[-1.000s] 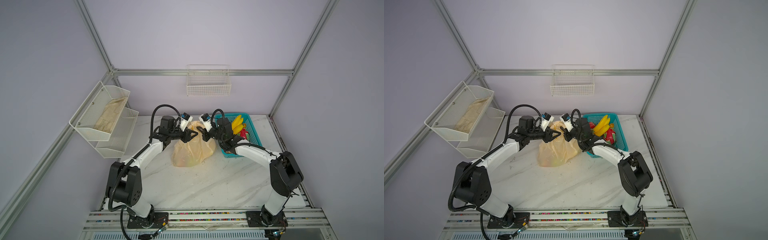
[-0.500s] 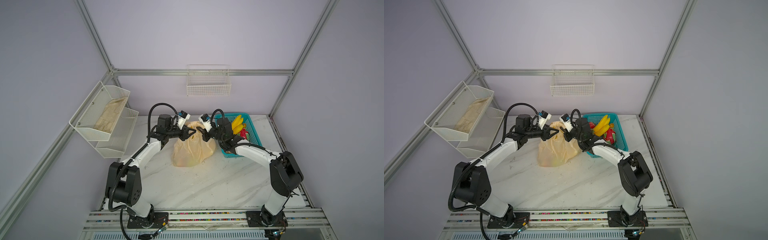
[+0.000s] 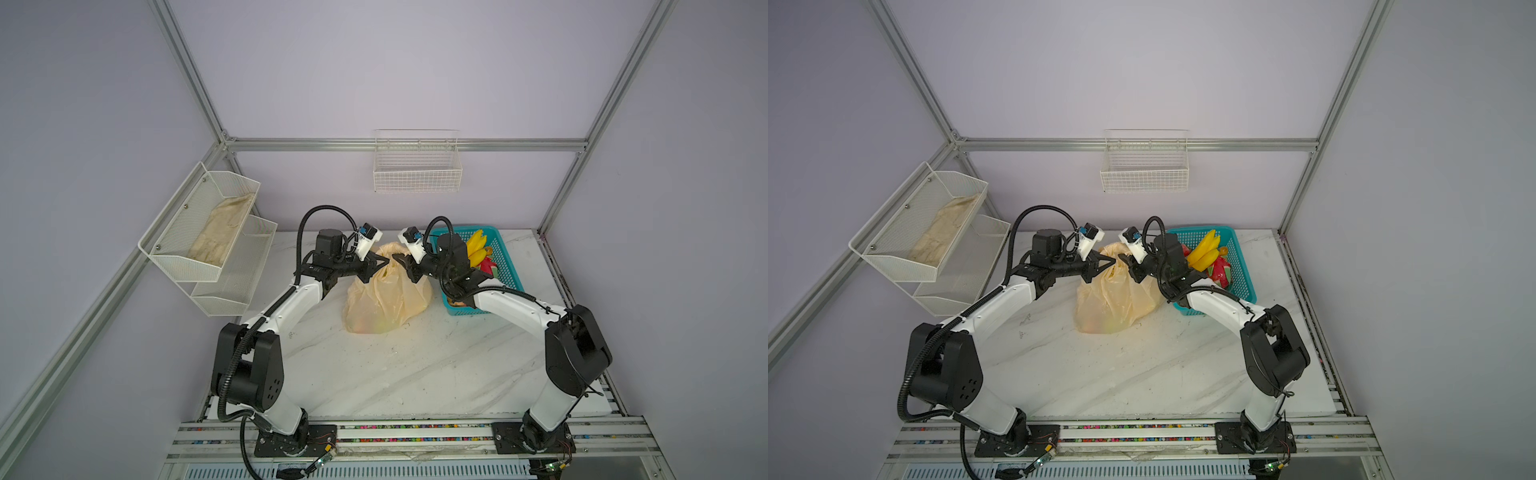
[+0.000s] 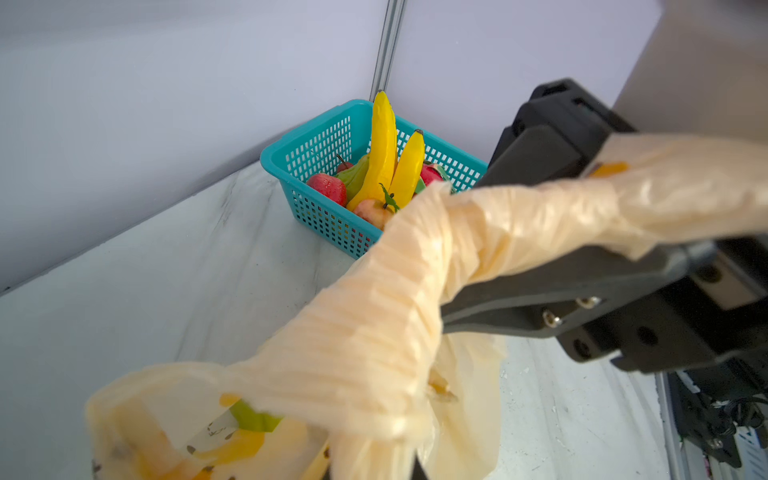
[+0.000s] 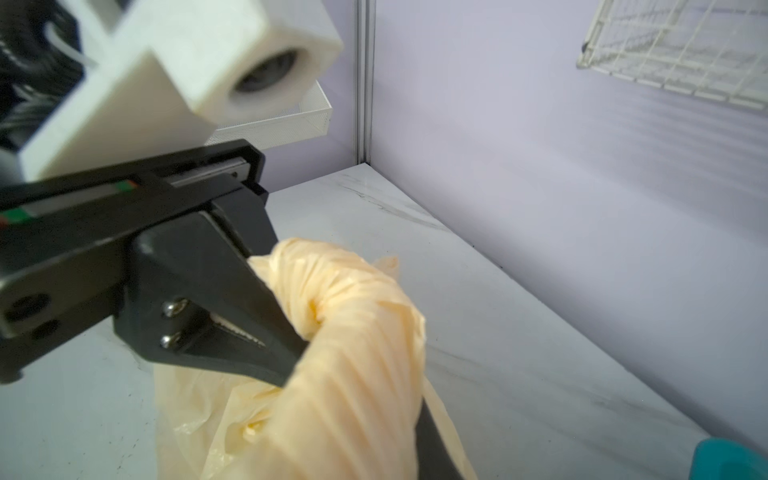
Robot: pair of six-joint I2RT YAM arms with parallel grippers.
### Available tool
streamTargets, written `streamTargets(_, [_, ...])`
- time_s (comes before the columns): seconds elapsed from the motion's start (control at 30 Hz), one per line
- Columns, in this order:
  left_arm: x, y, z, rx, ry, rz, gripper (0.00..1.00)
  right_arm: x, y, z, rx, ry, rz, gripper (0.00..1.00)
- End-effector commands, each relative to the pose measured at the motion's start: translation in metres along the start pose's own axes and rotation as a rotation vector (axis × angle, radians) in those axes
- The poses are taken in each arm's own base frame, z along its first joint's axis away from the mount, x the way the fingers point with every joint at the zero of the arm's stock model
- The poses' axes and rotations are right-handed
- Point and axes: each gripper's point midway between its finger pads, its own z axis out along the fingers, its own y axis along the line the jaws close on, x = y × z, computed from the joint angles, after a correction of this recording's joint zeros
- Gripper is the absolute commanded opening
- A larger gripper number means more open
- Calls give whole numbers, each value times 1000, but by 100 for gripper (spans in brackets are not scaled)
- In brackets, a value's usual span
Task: Place the fake fruits into the plastic bag and tie a complex knot
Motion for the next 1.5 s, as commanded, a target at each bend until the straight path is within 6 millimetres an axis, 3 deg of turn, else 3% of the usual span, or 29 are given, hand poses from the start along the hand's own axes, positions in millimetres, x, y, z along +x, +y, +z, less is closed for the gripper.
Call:
streamTargets(0.0, [-41, -13, -16, 17, -79, 235, 0, -14, 9, -19, -95, -30, -43, 27])
streamTargets(0.2, [-40, -20, -16, 57, -71, 325, 0, -6, 5, -31, -214, -32, -56, 42])
streamTargets(0.27, [-40, -21, -15, 69, -66, 334, 0, -3, 6, -32, -250, -33, -58, 54])
streamTargets(0.4, [-38, -25, -14, 99, -57, 359, 0, 3, 9, -28, -317, -40, -72, 67])
streamTargets(0.57, [-34, -26, -12, 124, -37, 357, 0, 7, 13, -17, -391, -36, -82, 72])
streamTargets(0.73, [-31, -25, -11, 126, -23, 354, 0, 12, 12, -7, -421, -30, -93, 71])
streamTargets(1.0, [-30, -21, -11, 119, -16, 344, 0, 22, 14, 0, -469, -14, -75, 52])
streamTargets(1.2, [-30, -19, -11, 108, -12, 342, 0, 27, 15, -3, -466, 5, -74, 63])
streamTargets(1.47, [-32, -16, -10, 101, -12, 326, 0, 42, 16, 0, -468, 56, -68, 67])
